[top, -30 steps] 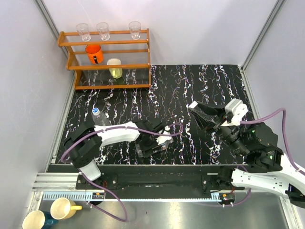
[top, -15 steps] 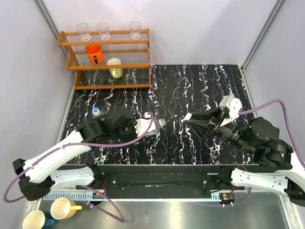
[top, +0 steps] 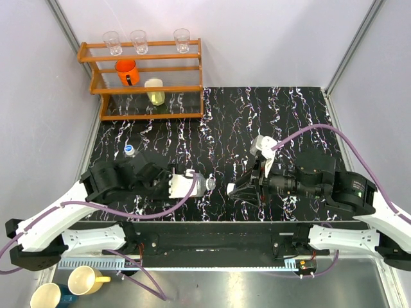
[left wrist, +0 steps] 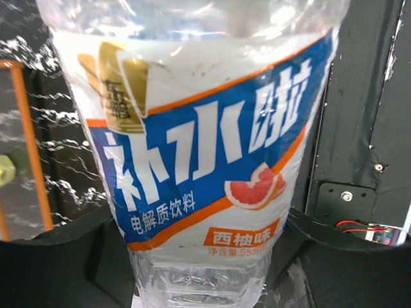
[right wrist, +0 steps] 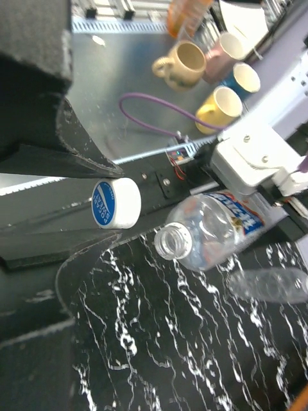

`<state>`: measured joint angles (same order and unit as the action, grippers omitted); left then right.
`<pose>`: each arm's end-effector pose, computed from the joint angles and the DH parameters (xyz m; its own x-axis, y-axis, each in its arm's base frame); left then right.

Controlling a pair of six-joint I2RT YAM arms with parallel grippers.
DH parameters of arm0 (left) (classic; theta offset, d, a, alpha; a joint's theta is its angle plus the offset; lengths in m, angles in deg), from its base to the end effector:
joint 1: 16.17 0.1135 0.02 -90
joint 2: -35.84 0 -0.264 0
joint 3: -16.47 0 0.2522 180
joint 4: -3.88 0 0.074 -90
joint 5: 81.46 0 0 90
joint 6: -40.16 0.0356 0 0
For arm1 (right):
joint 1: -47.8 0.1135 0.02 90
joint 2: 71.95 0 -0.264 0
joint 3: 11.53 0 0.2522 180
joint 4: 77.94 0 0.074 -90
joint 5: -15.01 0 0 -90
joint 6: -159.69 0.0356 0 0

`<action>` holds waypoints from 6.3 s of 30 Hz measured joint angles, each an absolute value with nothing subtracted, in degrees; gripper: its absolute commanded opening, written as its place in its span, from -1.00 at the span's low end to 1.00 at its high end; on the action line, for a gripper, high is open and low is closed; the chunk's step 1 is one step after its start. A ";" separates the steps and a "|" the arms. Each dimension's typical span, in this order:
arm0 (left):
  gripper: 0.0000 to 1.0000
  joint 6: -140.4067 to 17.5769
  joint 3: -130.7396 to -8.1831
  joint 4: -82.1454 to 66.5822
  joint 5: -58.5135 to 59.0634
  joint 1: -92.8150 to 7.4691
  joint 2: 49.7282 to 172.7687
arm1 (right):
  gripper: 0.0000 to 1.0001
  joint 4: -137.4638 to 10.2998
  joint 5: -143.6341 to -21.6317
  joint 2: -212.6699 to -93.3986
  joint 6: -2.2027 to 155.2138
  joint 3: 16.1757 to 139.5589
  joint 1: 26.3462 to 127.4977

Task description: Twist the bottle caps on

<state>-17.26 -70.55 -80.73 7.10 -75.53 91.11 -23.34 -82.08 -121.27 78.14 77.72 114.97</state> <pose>0.0758 -0.1297 0.3758 0.1250 0.8453 -0.5195 0.9500 0.0490 0.3082 0.0530 0.1373 0.4479 -0.2384 -0.1905 -0.9523 -0.9361 0.3063 0.1731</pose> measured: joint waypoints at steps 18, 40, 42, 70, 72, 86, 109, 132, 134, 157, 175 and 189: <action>0.13 -9.15 -77.54 -83.90 4.70 -80.90 93.36 | -0.62 -19.10 -90.72 -129.30 78.90 82.70 114.99; 0.08 -12.62 -79.79 -83.42 5.31 -81.36 95.72 | -0.66 -18.88 -85.93 -128.22 77.55 82.90 114.99; 0.08 -12.82 -79.79 -83.42 5.33 -81.36 95.76 | -0.66 -18.90 -85.63 -128.27 77.44 82.90 114.99; 0.03 -14.22 -79.79 -84.17 7.87 -81.30 95.96 | -0.72 -17.83 -85.19 -130.08 77.24 82.79 114.99; 0.04 -14.90 -79.79 -83.84 8.55 -81.27 96.05 | -0.73 -18.09 -84.36 -130.10 77.22 82.79 114.99; 0.04 -20.65 -79.79 -83.53 9.47 -79.57 96.81 | -0.76 -23.71 -77.87 -129.23 77.05 79.60 114.99; 0.08 -17.41 -83.66 -90.05 8.39 -80.92 97.86 | -0.78 -25.59 -84.05 -129.75 78.58 78.68 114.99; -0.03 -18.26 -87.00 -95.75 11.34 -80.88 98.52 | -0.78 -40.15 -82.19 -127.68 89.59 68.58 114.99; -0.06 -18.39 -88.40 -95.53 11.21 -80.86 98.52 | -0.79 -43.77 -81.98 -126.06 90.62 67.12 114.99; -0.02 -19.62 -88.77 -90.40 12.37 -79.18 96.16 | -0.86 -43.36 -76.42 -129.19 100.35 74.07 114.97; -0.05 -16.75 -83.03 -82.46 25.03 -79.72 94.80 | -0.82 -37.94 -64.97 -132.73 122.44 77.58 114.97; -0.05 -22.66 -84.36 -72.47 21.51 -79.11 95.52 | 0.99 -36.30 -64.10 -132.79 123.45 81.74 115.93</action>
<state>-22.66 -84.36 -72.47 21.51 -79.11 95.52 -36.30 -64.10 -132.79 123.45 81.74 115.93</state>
